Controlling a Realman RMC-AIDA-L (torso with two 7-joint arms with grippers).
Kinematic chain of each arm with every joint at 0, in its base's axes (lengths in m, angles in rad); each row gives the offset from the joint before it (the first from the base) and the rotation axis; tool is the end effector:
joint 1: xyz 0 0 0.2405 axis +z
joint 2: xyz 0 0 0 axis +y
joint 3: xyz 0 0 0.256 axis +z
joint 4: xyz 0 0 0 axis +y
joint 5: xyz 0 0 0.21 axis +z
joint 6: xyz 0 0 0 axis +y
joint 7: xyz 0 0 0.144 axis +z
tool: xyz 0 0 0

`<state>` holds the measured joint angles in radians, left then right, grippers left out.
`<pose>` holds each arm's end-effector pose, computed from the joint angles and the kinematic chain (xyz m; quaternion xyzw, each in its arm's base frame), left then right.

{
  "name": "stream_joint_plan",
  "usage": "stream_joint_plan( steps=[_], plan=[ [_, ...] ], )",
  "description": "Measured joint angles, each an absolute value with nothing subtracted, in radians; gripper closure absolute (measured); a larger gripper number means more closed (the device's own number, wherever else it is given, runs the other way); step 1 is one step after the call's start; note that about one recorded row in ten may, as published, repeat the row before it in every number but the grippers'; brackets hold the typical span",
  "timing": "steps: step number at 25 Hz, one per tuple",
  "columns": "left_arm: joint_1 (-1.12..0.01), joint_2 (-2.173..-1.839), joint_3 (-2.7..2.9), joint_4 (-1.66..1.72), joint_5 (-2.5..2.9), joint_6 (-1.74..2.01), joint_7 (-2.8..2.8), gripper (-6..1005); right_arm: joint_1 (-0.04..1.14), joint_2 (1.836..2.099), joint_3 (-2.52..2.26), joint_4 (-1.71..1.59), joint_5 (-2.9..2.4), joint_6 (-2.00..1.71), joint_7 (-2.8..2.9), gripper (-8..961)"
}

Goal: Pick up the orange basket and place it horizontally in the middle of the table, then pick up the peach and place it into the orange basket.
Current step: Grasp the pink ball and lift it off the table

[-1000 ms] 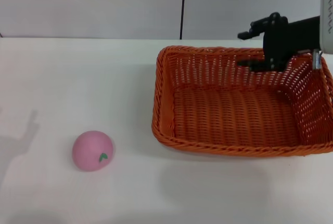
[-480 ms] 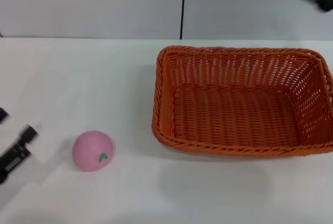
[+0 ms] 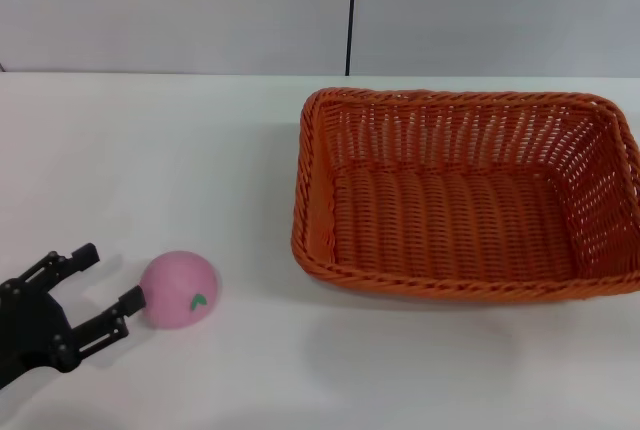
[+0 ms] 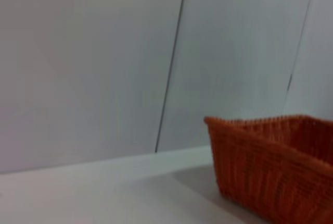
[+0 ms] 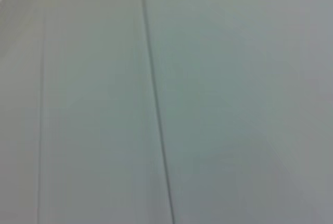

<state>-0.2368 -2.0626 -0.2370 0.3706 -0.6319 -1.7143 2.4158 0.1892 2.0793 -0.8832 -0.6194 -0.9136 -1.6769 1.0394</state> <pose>-0.3769 0.1844 0.0009 -0.8678 -0.2537 -0.2862 0.3172 0.2858 0.2730 0.0890 -0.7225 0.1295 0.5507 0.3974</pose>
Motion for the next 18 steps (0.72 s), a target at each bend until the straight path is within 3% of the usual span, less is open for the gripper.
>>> stream_joint_plan(
  steps=[18],
  plan=[
    [-0.286,-2.065,-0.079,0.273,-0.632,-1.612,2.417,202,0.164,2.078,-0.854,-0.386,-0.795,-1.795,0.978,401]
  ],
)
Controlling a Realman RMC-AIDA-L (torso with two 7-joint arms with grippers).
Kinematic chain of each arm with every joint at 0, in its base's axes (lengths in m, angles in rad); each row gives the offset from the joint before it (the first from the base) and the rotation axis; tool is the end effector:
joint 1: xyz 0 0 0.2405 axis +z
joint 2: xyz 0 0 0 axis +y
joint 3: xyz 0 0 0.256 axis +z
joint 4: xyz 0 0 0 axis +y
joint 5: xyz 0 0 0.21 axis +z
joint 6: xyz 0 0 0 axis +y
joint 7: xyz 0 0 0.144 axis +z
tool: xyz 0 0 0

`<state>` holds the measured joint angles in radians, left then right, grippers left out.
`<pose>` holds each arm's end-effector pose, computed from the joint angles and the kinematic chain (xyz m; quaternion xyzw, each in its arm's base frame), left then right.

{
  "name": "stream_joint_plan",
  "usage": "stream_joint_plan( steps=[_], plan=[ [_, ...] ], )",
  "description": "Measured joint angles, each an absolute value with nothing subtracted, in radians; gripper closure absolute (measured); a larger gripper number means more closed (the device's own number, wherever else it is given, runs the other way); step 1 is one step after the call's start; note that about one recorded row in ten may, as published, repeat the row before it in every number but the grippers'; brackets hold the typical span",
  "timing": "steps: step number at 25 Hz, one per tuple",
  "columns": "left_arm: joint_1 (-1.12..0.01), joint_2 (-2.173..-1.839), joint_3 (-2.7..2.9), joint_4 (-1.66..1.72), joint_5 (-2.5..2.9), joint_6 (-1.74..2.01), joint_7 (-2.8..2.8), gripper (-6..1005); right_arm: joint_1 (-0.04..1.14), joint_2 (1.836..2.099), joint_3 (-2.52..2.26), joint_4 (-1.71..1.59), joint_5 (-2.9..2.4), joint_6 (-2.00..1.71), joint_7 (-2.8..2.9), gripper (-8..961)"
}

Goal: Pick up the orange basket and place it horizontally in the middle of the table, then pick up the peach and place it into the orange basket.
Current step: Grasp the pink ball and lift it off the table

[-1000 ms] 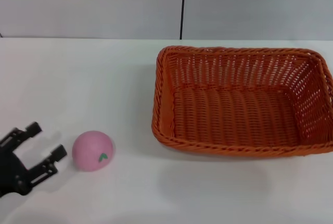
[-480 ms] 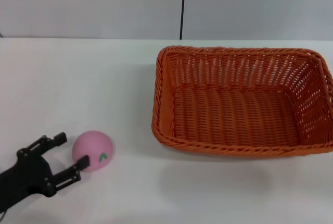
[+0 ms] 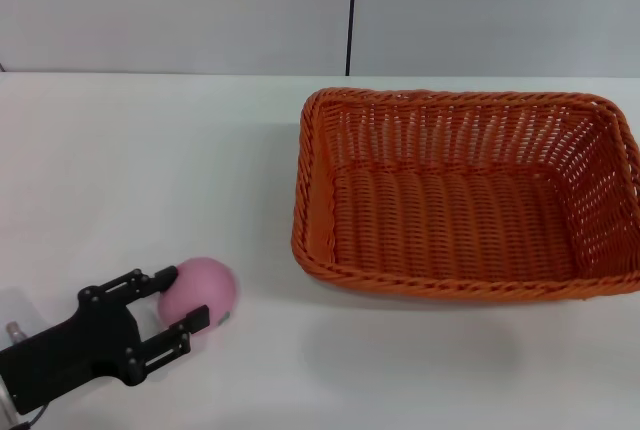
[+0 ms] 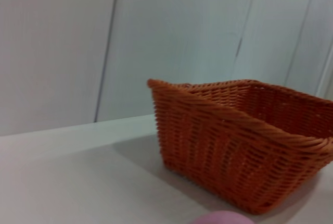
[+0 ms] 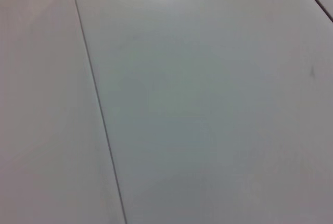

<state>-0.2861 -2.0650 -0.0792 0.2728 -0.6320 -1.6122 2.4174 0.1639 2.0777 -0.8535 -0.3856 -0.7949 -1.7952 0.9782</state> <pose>-0.3607 0.1991 -0.0329 -0.8990 -0.2424 -0.2714 0.2435 0.3145 0.2395 0.0789 -0.6539 0.1777 0.5924 0.4358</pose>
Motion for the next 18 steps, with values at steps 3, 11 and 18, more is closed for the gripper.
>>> stream_joint_plan(
  steps=[3,11,18],
  plan=[
    [-0.293,-2.066,-0.071,0.257,-0.632,-1.608,2.422,283,0.163,2.078,-0.848,-0.371,-0.795,-1.795,0.969,401],
    [-0.307,-2.068,-0.072,0.242,-0.638,-1.587,2.427,553,0.163,2.076,-0.820,-0.306,-0.795,-1.794,0.929,401],
    [-0.316,-2.065,-0.103,0.228,-0.642,-1.597,2.440,773,0.162,2.075,-0.802,-0.260,-0.794,-1.792,0.903,401]
  ],
)
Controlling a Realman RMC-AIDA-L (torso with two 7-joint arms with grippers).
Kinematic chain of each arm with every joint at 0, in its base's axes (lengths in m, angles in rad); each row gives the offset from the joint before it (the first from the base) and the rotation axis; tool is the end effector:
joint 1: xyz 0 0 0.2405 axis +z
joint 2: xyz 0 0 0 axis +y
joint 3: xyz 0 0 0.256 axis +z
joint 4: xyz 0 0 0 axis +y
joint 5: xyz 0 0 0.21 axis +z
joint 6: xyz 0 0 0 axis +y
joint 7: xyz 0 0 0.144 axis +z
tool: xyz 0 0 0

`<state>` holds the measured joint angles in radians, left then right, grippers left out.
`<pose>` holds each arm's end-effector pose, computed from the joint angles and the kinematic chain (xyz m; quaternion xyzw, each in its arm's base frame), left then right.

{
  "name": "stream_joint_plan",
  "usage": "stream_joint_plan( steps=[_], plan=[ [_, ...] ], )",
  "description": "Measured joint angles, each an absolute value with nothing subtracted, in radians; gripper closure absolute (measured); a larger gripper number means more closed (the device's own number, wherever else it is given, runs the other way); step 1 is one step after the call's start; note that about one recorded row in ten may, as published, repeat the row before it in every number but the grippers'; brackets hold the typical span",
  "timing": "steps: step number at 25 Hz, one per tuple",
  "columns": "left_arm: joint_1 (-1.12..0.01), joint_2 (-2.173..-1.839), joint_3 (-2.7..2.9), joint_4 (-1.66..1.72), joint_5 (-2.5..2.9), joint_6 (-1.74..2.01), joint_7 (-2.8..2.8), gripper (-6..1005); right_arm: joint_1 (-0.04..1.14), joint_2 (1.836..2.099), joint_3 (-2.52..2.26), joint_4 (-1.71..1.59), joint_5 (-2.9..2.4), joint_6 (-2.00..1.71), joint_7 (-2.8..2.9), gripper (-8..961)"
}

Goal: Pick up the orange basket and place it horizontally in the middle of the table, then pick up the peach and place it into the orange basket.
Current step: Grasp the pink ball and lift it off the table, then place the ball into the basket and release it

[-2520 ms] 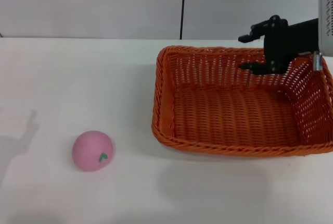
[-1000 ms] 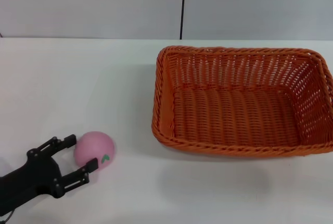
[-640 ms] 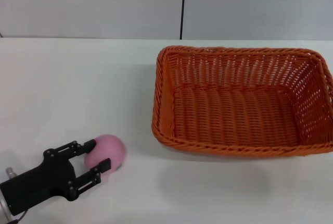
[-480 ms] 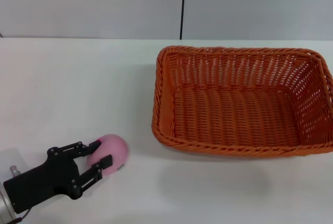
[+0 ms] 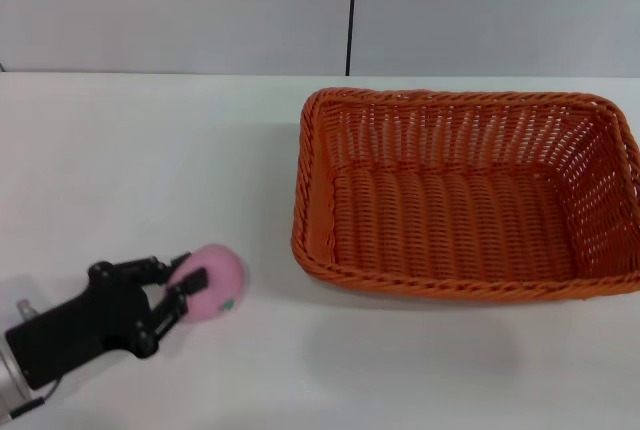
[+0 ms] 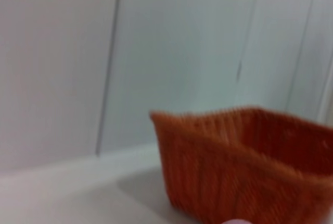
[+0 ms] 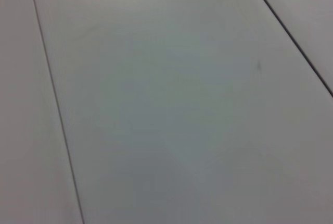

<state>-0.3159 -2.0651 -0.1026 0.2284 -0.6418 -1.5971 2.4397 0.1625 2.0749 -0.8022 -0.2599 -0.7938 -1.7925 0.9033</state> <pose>-0.3499 0.2116 -0.0383 -0.8950 -0.2302 -0.2900 0.2487 0.3330 0.2279 0.0686 -0.6297 0.2114 0.5750 0.4777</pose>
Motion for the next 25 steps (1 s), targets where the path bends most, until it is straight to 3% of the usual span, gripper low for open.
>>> stream_joint_plan(
  steps=[10,17,25],
  plan=[
    [-0.375,-2.059,-0.290,0.290,-0.644,-1.742,2.431,854,0.172,2.076,-0.796,-0.214,-0.794,-1.792,0.876,402],
    [-0.551,-2.066,-0.278,0.109,-0.636,-1.677,2.428,905,0.179,2.078,-0.799,-0.206,-0.794,-1.802,0.876,402],
    [-0.642,-2.068,-0.257,-0.061,-0.612,-1.526,2.445,950,0.184,2.080,-0.806,-0.201,-0.796,-1.825,0.881,402]
  ],
)
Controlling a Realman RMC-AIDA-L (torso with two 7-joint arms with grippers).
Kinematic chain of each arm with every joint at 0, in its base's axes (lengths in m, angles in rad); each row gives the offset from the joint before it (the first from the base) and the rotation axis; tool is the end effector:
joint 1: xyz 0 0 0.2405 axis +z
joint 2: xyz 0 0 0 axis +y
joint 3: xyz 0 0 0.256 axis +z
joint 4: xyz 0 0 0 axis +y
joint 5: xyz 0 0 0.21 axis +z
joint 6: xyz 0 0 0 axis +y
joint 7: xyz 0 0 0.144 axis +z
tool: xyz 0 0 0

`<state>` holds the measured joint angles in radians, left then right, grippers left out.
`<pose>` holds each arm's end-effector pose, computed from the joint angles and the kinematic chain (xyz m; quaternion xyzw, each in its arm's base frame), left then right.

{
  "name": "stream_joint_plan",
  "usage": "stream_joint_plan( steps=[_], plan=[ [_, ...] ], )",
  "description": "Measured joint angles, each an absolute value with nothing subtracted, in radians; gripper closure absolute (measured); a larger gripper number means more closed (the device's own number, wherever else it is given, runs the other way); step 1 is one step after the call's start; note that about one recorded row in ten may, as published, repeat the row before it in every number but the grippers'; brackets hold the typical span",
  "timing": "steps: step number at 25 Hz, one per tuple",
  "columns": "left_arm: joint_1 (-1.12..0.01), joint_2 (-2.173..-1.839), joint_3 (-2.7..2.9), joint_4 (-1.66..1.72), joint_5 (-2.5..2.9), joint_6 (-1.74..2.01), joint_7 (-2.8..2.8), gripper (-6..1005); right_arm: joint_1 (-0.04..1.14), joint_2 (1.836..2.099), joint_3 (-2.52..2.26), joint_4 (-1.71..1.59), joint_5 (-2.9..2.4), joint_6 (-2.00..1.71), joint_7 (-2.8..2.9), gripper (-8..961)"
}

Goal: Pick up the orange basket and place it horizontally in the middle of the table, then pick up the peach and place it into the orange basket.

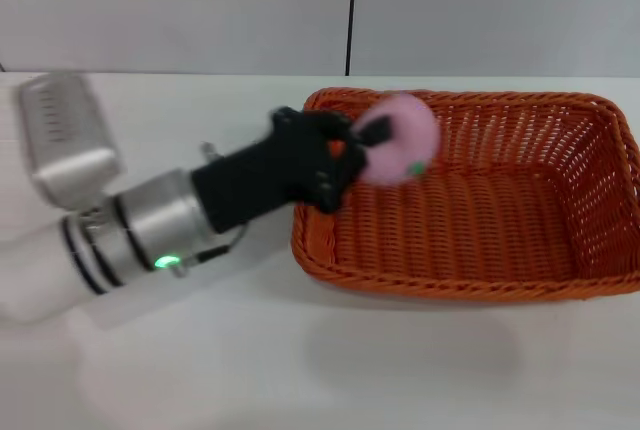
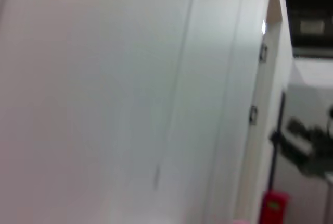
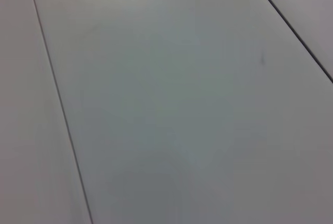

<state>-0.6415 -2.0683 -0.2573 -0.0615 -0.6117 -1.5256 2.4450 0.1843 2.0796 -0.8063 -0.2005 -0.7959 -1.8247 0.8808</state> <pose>-0.2192 0.3050 -0.0741 -0.8732 -0.1421 -0.4331 0.1724 0.3282 0.2269 0.0582 -0.6270 0.2157 0.5847 0.4674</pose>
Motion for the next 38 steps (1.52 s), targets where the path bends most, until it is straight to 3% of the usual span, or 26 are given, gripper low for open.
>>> stream_joint_plan(
  steps=[4,11,15,25,26,29,34,36,38],
  plan=[
    [-0.677,-2.070,-0.261,-0.178,-0.531,-1.331,2.453,958,0.192,2.079,-0.802,-0.178,-0.796,-1.831,0.878,403],
    [-0.659,-2.069,-0.292,-0.295,-0.512,-1.200,2.529,882,0.198,2.076,-0.800,-0.172,-0.800,-1.832,0.876,403],
    [-0.634,-2.066,-0.317,-0.322,-0.507,-1.204,2.565,690,0.198,2.075,-0.799,-0.174,-0.801,-1.832,0.876,403],
    [-0.587,-2.063,-0.363,-0.321,-0.503,-1.240,2.583,484,0.183,2.072,-0.797,-0.178,-0.801,-1.833,0.875,403],
    [-0.567,-2.062,-0.392,-0.315,-0.503,-1.261,2.597,463,0.178,2.070,-0.793,-0.179,-0.799,-1.833,0.873,403],
    [-0.486,-2.059,-0.504,-0.282,-0.504,-1.333,2.658,263,0.155,2.069,-0.760,-0.185,-0.798,-1.833,0.852,403],
    [-0.371,-2.059,-0.666,-0.235,-0.503,-1.419,2.729,190,0.122,2.074,-0.671,-0.158,-0.796,-1.833,0.807,404],
    [-0.236,-2.061,-0.851,-0.196,-0.511,-1.501,2.774,175,0.119,2.075,-0.636,-0.119,-0.795,-1.833,0.773,404],
    [-0.191,-2.061,-0.922,-0.184,-0.512,-1.523,2.787,175,0.123,2.076,-0.596,-0.071,-0.795,-1.829,0.715,404]
  ],
)
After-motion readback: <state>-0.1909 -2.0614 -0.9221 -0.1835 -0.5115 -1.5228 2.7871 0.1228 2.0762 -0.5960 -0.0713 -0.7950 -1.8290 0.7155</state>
